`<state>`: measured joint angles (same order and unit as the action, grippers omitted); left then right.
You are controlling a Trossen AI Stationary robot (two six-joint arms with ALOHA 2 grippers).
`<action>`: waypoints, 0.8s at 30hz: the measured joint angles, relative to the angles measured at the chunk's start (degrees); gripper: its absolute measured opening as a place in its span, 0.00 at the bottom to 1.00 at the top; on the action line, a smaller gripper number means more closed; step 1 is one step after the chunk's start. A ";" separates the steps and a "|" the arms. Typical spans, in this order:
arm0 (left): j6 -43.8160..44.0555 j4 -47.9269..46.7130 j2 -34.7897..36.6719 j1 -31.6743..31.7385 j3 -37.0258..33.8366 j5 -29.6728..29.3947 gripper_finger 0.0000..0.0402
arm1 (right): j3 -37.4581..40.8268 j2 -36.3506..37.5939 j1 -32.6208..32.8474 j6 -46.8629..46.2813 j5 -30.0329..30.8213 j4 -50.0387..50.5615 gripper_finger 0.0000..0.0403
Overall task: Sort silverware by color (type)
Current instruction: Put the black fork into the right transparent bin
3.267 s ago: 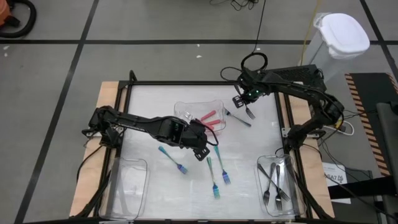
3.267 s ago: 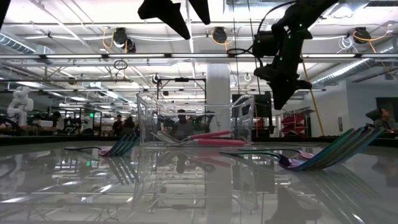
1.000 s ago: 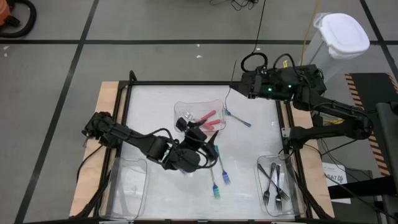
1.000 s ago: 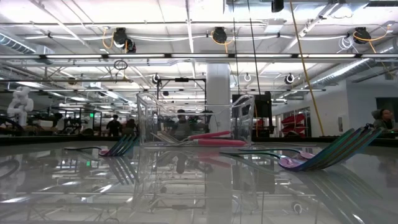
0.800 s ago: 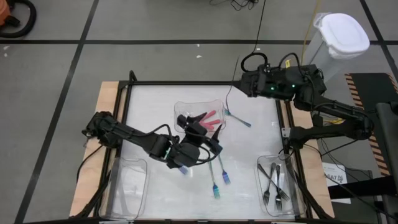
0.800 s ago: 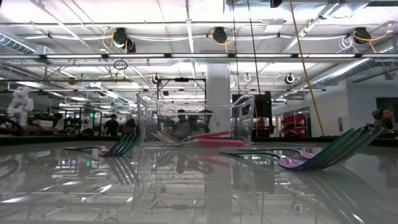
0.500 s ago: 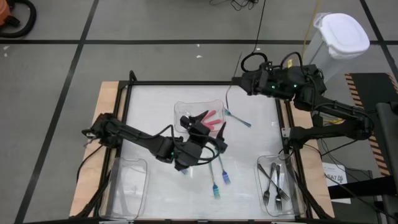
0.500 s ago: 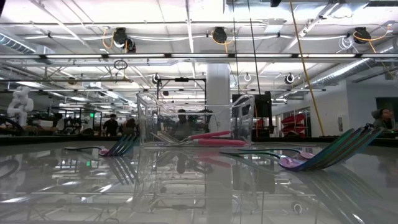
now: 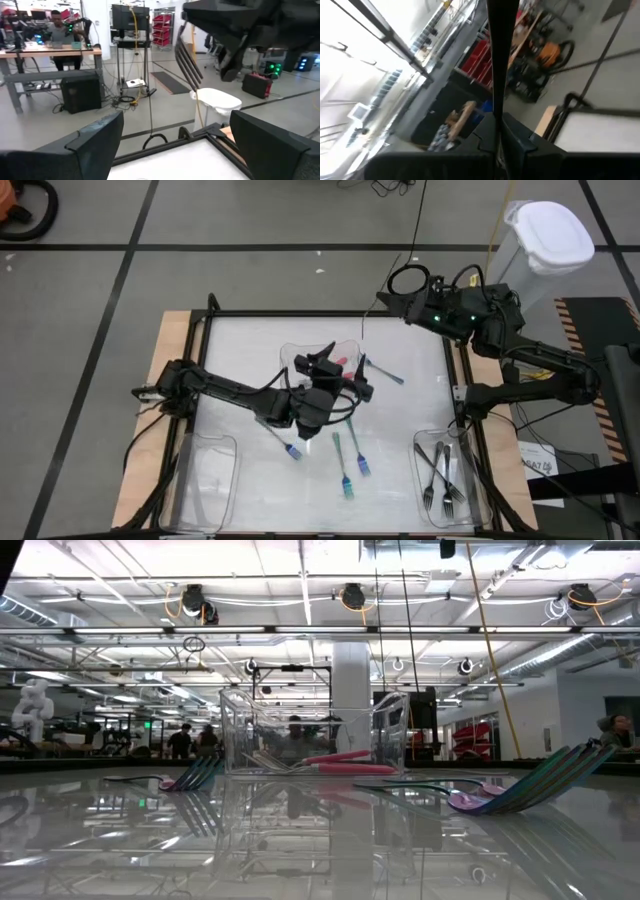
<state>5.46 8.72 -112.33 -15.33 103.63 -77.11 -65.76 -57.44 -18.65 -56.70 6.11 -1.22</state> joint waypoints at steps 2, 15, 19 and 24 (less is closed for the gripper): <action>-0.16 -0.05 0.00 0.67 0.00 0.13 0.90 | 0.00 -0.26 0.00 1.80 0.47 0.06 0.02; 3.12 -0.24 0.00 5.76 0.00 6.15 0.90 | 0.00 -2.57 0.56 5.07 -0.15 0.16 0.02; 4.84 -0.25 0.00 6.81 0.00 6.17 0.90 | 0.00 -2.55 0.64 7.44 -0.09 0.15 0.02; 10.83 -0.79 0.00 7.75 0.00 6.42 0.86 | 0.00 -2.55 0.81 10.34 0.02 0.10 0.02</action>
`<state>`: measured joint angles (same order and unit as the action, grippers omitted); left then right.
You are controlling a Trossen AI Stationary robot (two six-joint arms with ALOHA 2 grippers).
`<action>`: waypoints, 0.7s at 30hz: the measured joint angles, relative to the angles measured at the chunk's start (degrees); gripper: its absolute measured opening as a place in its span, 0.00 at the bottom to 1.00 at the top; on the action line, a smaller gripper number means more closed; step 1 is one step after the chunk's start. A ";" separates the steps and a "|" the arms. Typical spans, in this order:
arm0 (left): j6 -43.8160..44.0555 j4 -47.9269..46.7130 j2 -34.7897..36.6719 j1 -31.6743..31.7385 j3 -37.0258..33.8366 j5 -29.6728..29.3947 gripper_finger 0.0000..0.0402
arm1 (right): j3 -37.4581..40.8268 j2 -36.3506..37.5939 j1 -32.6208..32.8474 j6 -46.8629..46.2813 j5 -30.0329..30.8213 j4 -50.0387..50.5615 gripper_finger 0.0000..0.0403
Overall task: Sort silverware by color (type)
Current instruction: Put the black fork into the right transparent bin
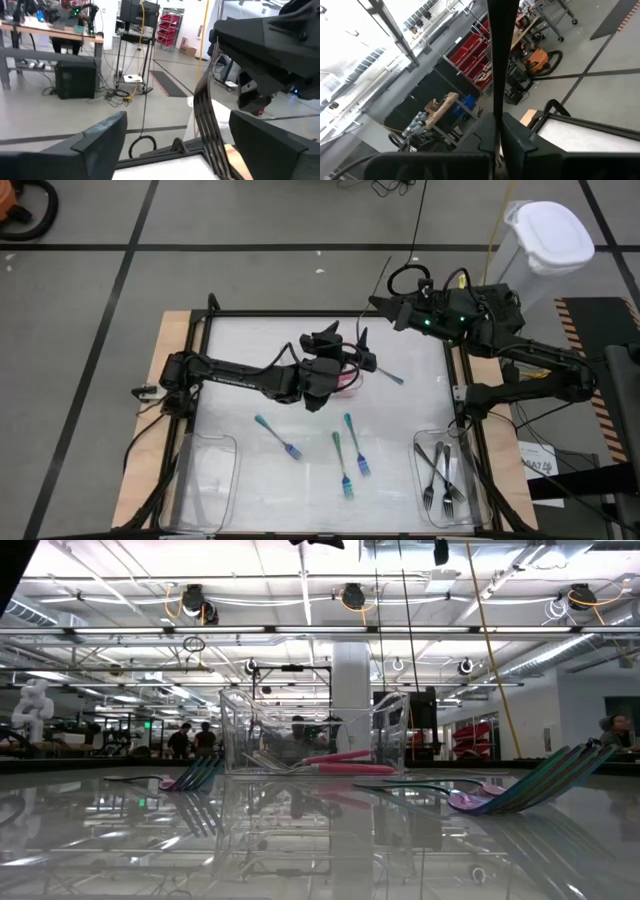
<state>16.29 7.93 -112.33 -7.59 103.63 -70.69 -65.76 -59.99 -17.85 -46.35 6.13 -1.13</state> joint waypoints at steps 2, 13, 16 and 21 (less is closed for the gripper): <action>3.05 -1.68 0.00 0.13 0.00 0.63 0.82 | 0.00 0.00 0.00 1.03 0.01 -0.33 0.02; 10.00 -5.47 0.00 0.23 0.00 4.74 0.41 | 0.00 0.00 0.41 7.35 -0.20 -0.33 0.02; 10.42 -5.49 0.00 0.23 0.00 5.06 0.29 | 0.00 0.00 1.04 9.74 -0.25 -0.34 0.02; 14.48 -5.96 0.00 0.35 0.00 5.17 0.07 | 0.00 0.00 2.41 13.40 -0.20 -0.31 0.02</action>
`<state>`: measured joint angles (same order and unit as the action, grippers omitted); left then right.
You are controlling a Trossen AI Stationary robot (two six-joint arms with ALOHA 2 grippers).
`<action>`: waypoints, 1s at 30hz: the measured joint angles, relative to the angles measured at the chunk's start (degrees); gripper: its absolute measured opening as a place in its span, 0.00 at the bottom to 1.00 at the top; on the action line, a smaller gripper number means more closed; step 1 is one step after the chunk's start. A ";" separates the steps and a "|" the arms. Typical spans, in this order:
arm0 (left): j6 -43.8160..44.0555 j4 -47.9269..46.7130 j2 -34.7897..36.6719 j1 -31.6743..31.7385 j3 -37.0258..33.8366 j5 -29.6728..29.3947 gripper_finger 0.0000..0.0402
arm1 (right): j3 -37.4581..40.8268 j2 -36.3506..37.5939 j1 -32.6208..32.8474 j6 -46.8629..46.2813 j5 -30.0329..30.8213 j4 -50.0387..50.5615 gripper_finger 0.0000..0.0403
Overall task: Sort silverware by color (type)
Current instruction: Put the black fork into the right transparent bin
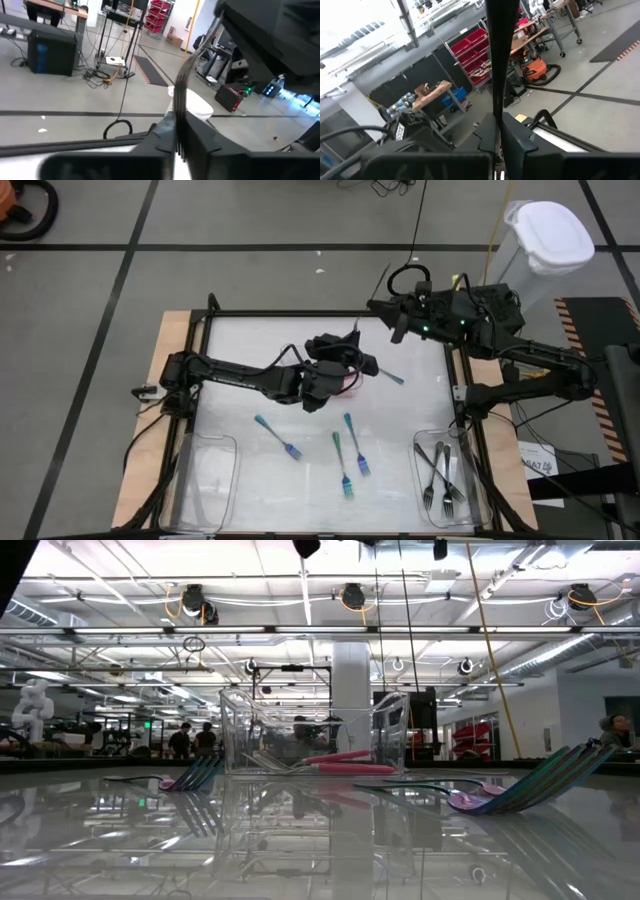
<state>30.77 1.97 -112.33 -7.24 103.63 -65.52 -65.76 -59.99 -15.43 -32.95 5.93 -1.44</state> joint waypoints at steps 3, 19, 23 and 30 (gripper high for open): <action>2.87 -0.17 0.00 0.01 0.00 0.18 0.02 | 0.00 0.06 0.66 1.17 -0.19 0.00 0.02; 15.40 0.64 0.02 -4.49 0.00 0.68 0.00 | 0.02 5.55 0.78 -2.96 -11.99 8.38 0.35; 19.53 0.66 0.02 -6.96 0.00 0.69 0.00 | 0.02 8.21 0.80 -3.34 -16.67 8.71 0.41; 19.99 0.62 0.02 -11.09 0.00 5.74 0.00 | 0.02 11.40 0.78 -3.46 -20.21 10.15 0.45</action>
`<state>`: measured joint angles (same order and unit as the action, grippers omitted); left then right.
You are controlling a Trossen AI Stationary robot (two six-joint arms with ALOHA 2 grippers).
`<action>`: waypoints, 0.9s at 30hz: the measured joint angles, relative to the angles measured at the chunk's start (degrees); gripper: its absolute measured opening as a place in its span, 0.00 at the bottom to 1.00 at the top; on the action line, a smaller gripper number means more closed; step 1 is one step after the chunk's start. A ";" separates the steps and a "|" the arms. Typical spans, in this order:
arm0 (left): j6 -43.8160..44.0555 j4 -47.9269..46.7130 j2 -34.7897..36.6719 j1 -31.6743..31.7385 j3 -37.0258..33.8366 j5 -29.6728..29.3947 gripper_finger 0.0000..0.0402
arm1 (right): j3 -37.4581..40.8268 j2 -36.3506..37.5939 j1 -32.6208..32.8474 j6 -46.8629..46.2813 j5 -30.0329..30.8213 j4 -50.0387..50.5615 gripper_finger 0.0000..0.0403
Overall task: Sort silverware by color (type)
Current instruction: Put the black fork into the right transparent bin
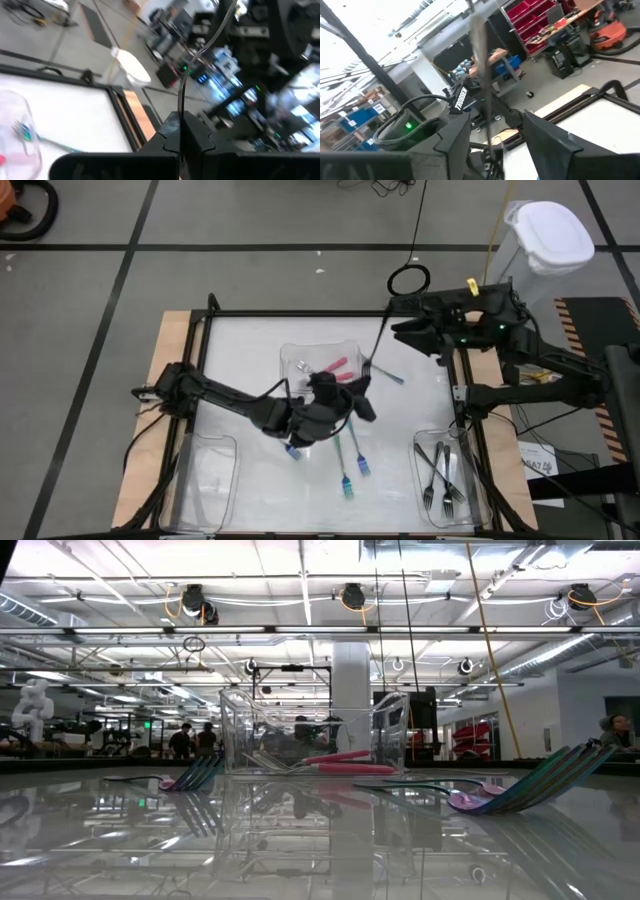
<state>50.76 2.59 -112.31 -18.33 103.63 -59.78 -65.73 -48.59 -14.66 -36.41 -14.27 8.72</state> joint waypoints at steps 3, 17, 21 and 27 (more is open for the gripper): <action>0.06 -0.02 0.00 -1.30 0.00 1.92 0.00 | 0.00 0.78 0.00 0.02 -2.48 -0.57 0.45; 2.93 0.10 -1.60 -4.96 0.09 3.31 0.00 | 0.00 4.28 0.09 5.62 -5.31 -0.81 0.45; 4.48 0.24 -2.87 -4.99 0.08 6.04 0.00 | 0.00 4.38 0.11 5.54 -9.73 -0.55 0.45; 5.75 2.65 -4.61 -4.90 0.07 7.34 0.00 | 0.00 3.58 0.15 3.31 -14.63 2.02 0.45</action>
<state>56.51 5.24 -116.92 -23.22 103.70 -52.44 -65.73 -45.00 -14.50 -33.10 -28.90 10.73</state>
